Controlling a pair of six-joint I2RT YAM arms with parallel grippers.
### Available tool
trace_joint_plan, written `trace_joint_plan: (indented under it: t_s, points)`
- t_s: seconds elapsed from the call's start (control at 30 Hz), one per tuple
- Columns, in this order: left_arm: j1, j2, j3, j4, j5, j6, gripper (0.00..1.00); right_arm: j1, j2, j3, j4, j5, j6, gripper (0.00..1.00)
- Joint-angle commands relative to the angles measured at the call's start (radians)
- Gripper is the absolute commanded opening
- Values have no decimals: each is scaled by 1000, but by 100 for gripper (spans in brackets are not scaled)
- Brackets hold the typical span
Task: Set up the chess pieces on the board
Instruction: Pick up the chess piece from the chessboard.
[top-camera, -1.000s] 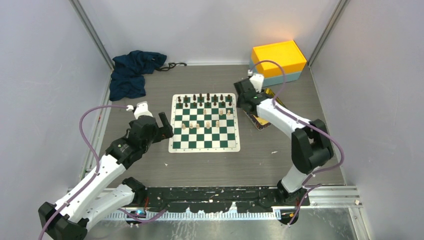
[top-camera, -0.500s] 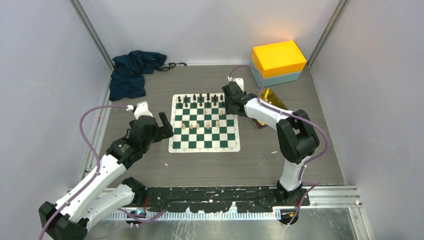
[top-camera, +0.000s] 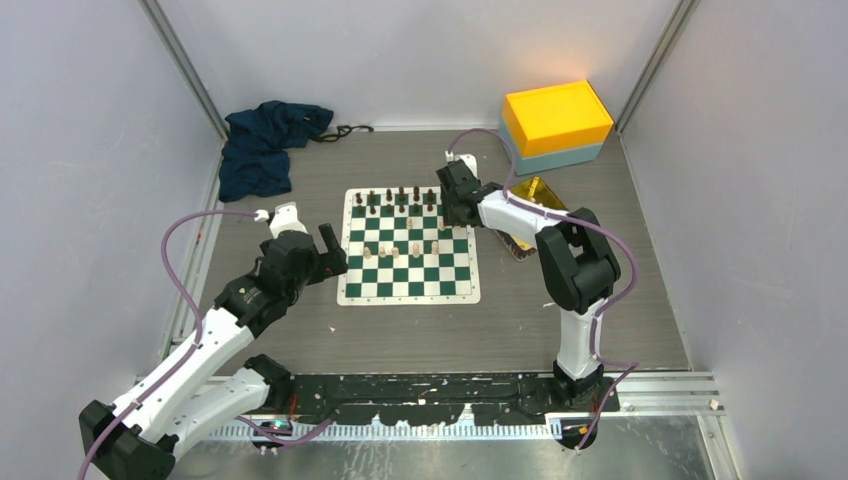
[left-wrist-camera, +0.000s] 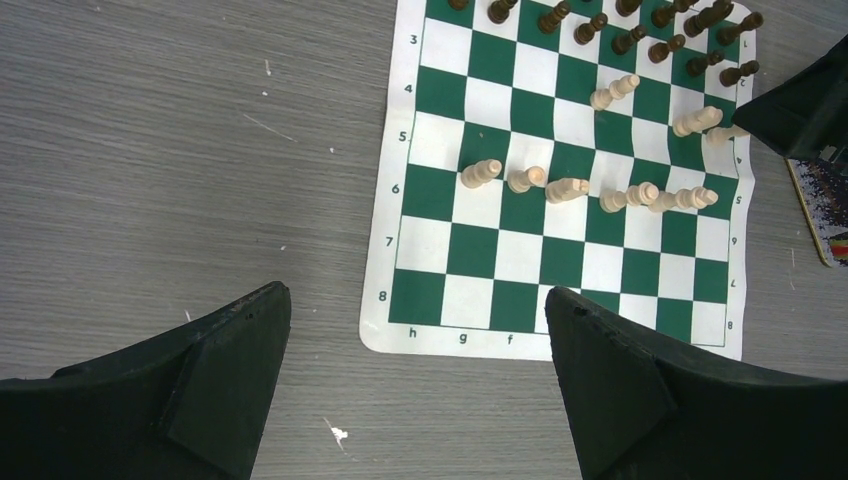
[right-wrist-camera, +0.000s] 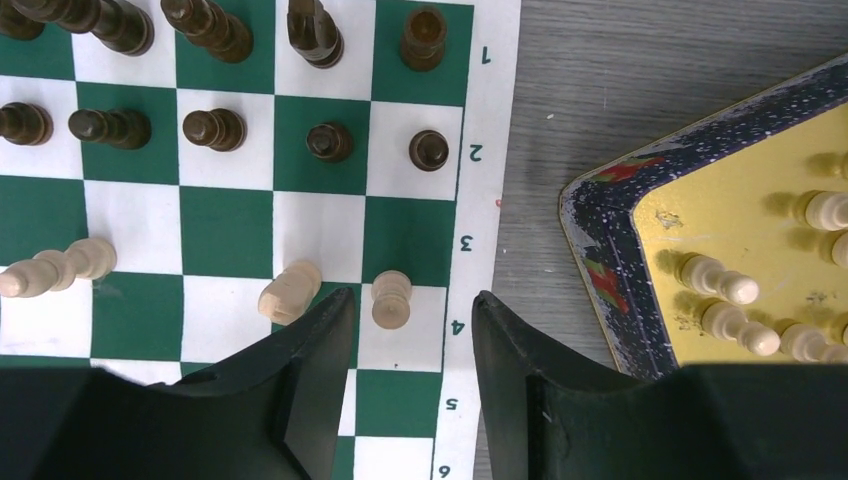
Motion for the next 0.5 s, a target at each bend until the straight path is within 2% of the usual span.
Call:
trace_joint_plan:
  t_s: [0.0,0.27,0.47]
  points:
    - [-6,-6,8,57,-25,3,99,3,7,54,40,-9,-13,52]
    - [-5,-3,5,64,-24,1,99,-6,32,62,43,-19,-12,45]
    - [-6,-1,3,67,-25,0,99,-8,45,62,41,-27,-5,44]
